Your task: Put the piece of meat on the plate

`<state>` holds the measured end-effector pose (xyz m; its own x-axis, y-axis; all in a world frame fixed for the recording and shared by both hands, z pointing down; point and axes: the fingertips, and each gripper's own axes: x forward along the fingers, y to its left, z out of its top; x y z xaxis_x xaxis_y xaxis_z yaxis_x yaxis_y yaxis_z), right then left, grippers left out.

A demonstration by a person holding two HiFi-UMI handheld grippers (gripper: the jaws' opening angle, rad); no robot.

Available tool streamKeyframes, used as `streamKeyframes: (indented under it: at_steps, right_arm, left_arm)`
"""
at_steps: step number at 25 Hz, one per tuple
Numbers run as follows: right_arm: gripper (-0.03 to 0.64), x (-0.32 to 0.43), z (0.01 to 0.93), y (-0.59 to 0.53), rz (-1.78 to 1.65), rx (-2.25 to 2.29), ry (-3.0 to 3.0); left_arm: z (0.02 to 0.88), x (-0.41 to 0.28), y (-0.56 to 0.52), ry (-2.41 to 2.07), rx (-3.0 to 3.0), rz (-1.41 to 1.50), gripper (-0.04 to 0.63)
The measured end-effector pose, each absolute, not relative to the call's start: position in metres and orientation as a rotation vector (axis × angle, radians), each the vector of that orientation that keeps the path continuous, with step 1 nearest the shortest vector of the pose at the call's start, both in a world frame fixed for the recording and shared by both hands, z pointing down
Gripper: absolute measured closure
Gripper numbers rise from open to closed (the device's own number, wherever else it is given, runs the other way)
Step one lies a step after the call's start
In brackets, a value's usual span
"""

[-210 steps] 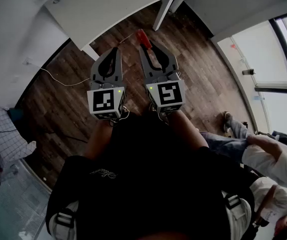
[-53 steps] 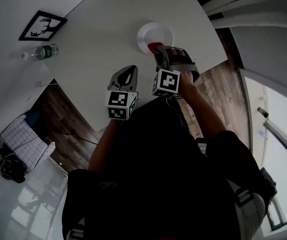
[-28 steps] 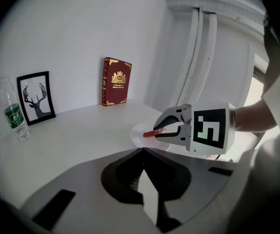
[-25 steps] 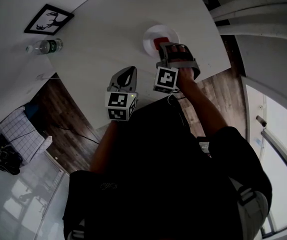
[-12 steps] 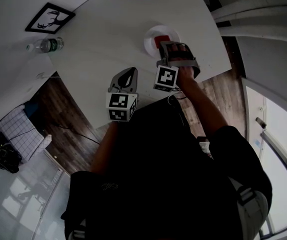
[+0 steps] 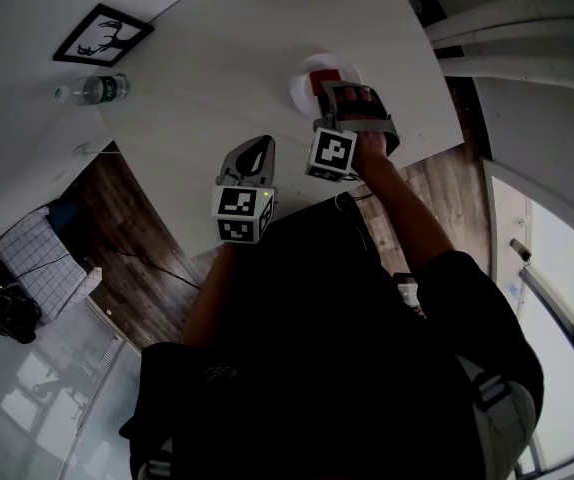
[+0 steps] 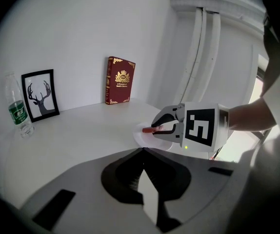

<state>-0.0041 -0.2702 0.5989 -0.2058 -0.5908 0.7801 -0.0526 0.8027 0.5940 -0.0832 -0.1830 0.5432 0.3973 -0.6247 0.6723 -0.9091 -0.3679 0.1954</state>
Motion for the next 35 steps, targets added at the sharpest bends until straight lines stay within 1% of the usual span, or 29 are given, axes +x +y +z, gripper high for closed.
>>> streamKeyframes:
  at_steps: [13,25,32,35]
  right_arm:
    - [0.497,-0.004,0.604,-0.269,-0.490,0.484,-1.755]
    - [0.482,0.003,0.626,-0.262,-0.493,0.495,-1.730]
    - [0.479,0.002,0.631,-0.261,-0.455,0.483,-1.741]
    - [0.477,-0.001,0.632,-0.260,-0.381,0.494,-1.790]
  left_arm:
    - [0.544,-0.083,-0.186,-1.300,2.108,0.676,0.592]
    - [0.544,-0.089,-0.185,-1.307,2.101,0.673,0.592]
    - [0.544,-0.090,-0.183,-1.307,2.104,0.665,0.592]
    - [0.543,-0.092,-0.182,-1.308,2.105,0.665,0.592]
